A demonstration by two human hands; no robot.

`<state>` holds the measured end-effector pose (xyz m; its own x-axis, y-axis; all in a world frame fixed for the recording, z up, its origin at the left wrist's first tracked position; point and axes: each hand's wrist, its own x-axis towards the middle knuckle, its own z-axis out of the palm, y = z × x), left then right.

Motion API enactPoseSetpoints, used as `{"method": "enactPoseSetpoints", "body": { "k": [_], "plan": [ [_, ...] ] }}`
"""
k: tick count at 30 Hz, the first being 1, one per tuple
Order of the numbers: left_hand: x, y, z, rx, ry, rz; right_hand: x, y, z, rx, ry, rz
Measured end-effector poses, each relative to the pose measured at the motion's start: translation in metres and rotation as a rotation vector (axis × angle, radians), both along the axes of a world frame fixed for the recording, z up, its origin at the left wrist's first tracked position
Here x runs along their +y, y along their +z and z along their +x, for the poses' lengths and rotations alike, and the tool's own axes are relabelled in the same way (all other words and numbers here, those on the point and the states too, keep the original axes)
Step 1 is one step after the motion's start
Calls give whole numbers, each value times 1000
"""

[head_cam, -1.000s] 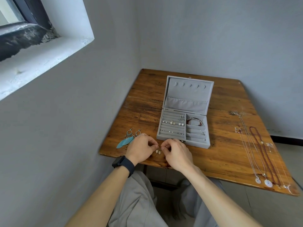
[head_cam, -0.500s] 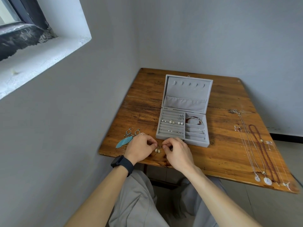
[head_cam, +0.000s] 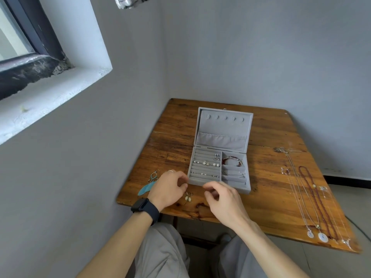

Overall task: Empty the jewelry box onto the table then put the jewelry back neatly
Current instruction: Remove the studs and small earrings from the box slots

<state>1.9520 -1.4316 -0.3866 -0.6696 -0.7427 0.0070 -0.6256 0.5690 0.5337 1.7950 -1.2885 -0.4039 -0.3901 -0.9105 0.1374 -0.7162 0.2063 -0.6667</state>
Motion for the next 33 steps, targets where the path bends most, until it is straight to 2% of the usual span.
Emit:
{"method": "enactPoseSetpoints", "body": {
  "k": [5,11,23,33],
  "plan": [
    [-5,12,-29,6,-8,-142,-1,15,-34,46,-37,3],
    [-17,21,-81,1,-32,-252,-29,27,-80,209,-82,28],
    [-52,16,-161,-167,27,-342,-97,28,-128,289,-45,93],
    [-57,12,-168,-85,65,-291,-112,17,-133,302,-24,142]
  ]
}}
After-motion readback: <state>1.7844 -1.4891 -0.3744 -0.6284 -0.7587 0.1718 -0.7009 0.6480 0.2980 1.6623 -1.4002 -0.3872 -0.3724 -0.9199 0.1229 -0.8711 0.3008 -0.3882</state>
